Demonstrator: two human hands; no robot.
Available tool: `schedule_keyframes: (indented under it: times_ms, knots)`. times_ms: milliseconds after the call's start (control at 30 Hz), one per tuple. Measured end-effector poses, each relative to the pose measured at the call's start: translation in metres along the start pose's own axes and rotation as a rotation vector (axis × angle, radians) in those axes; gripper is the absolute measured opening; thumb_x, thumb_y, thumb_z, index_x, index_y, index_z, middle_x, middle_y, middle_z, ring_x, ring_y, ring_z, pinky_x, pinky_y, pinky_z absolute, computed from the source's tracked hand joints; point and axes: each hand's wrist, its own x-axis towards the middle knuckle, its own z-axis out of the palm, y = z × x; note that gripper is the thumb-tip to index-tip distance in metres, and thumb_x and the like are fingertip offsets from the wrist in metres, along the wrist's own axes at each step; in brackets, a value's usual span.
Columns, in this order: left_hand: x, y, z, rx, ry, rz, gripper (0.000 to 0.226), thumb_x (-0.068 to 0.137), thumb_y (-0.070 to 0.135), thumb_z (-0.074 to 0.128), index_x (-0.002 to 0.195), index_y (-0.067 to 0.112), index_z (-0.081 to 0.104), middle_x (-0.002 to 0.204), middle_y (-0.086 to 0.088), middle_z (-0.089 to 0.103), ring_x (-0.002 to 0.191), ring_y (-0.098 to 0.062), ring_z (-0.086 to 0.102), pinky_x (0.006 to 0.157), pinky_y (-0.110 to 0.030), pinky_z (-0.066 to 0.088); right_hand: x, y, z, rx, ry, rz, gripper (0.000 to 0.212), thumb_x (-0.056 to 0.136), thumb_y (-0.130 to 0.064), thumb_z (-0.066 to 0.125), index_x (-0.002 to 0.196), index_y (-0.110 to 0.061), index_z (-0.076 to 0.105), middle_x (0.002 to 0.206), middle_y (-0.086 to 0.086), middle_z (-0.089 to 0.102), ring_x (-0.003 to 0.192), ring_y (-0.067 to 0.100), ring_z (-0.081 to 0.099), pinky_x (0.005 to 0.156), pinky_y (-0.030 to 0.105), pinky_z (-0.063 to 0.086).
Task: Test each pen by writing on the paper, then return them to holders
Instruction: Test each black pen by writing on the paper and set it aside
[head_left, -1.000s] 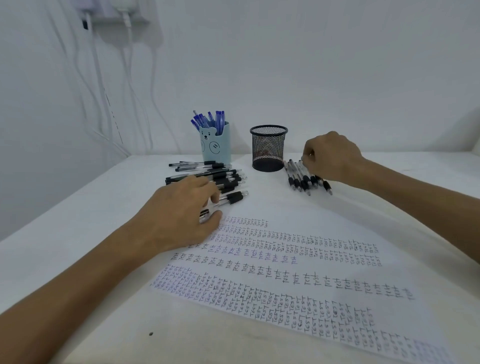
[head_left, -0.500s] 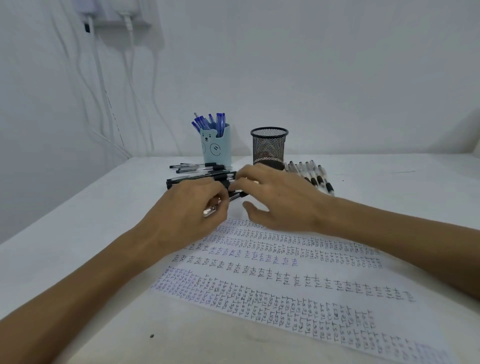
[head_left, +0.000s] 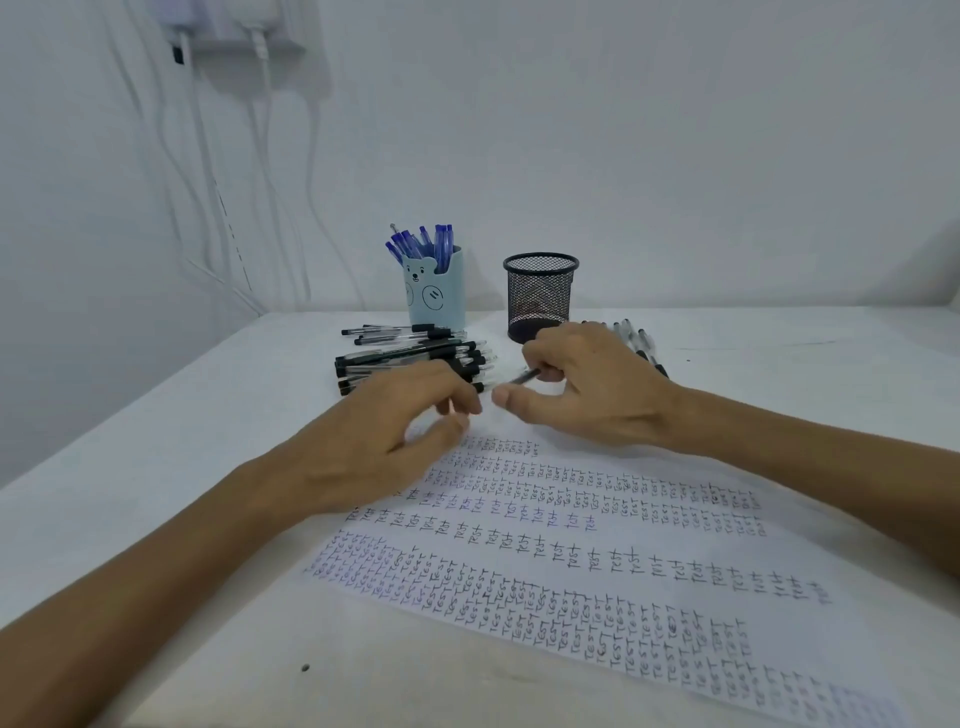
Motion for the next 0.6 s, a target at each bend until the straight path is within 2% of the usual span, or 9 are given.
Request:
schedule_keyframes:
  times_ms: [100,167,200,267,300,367,467,533,600]
  knots:
    - [-0.001,0.001,0.003,0.06,-0.15,0.052,0.033,0.105,0.052,0.049,0.13,0.032,0.057,0.13,0.021,0.055,0.126,-0.002,0.051,0.104,-0.03,0.045,0.0,-0.003,-0.01,0.238,-0.022,0.081,0.065,0.095,-0.072,0.04,0.066,-0.014,0.044,0.06,-0.004,0.039,0.054,0.007,0.031,0.057,0.014,0.032]
    - [-0.002,0.003,0.004,0.073,-0.206,0.047,0.046,0.101,0.063,0.05,0.137,0.034,0.052,0.138,0.022,0.049,0.133,0.0,0.045,0.111,-0.031,0.042,-0.002,0.0,-0.014,0.382,-0.02,0.182,0.063,0.096,-0.065,0.045,0.071,-0.008,0.05,0.061,0.002,0.048,0.054,0.006,0.041,0.059,0.011,0.038]
    - [-0.002,0.004,0.004,0.079,-0.223,0.045,0.051,0.1,0.067,0.05,0.139,0.035,0.05,0.14,0.023,0.047,0.135,0.0,0.042,0.113,-0.032,0.041,-0.002,0.002,-0.013,0.472,0.001,0.229,0.059,0.098,-0.059,0.047,0.073,-0.006,0.054,0.064,0.004,0.057,0.056,0.007,0.048,0.062,0.012,0.041]
    - [-0.003,0.005,0.004,0.089,-0.239,0.054,0.055,0.097,0.07,0.052,0.14,0.035,0.049,0.143,0.023,0.044,0.138,0.0,0.04,0.115,-0.033,0.039,-0.004,0.006,-0.007,0.678,0.095,0.313,0.051,0.106,-0.045,0.045,0.075,-0.009,0.063,0.074,0.003,0.066,0.064,0.011,0.059,0.065,0.027,0.05]
    - [-0.003,0.005,0.004,0.094,-0.241,0.055,0.055,0.097,0.07,0.053,0.14,0.036,0.049,0.144,0.023,0.043,0.138,0.0,0.039,0.116,-0.034,0.039,-0.004,0.006,-0.005,0.747,0.141,0.36,0.051,0.107,-0.043,0.042,0.077,-0.01,0.065,0.077,0.002,0.065,0.068,0.011,0.06,0.062,0.029,0.051]
    - [-0.002,0.006,0.004,0.101,-0.247,0.048,0.056,0.096,0.073,0.052,0.14,0.038,0.048,0.145,0.025,0.042,0.139,0.001,0.037,0.117,-0.034,0.038,-0.006,0.006,0.001,0.775,0.187,0.436,0.056,0.107,-0.049,0.038,0.082,-0.011,0.07,0.074,0.004,0.058,0.063,0.012,0.056,0.053,0.026,0.046]
    - [-0.001,0.007,0.003,0.115,-0.257,0.044,0.059,0.094,0.076,0.049,0.14,0.039,0.046,0.146,0.026,0.04,0.14,0.002,0.036,0.118,-0.034,0.037,-0.01,0.007,0.001,0.929,0.098,0.512,0.06,0.106,-0.052,0.039,0.094,-0.003,0.072,0.064,0.011,0.06,0.049,0.019,0.056,0.039,0.022,0.035]
    - [-0.001,0.006,0.002,0.115,-0.262,0.051,0.059,0.095,0.076,0.048,0.141,0.039,0.046,0.146,0.026,0.04,0.141,0.002,0.035,0.118,-0.034,0.037,-0.012,0.007,0.001,0.951,0.004,0.491,0.049,0.105,-0.043,0.048,0.096,0.0,0.07,0.071,0.015,0.07,0.053,0.024,0.064,0.04,0.024,0.036]
    - [-0.001,0.004,0.001,0.101,-0.278,0.045,0.06,0.095,0.075,0.047,0.143,0.039,0.045,0.148,0.027,0.039,0.142,0.003,0.034,0.118,-0.034,0.037,-0.013,0.005,0.001,0.925,-0.078,0.48,0.035,0.102,-0.032,0.058,0.087,-0.001,0.064,0.069,0.014,0.069,0.049,0.021,0.061,0.04,0.024,0.035]
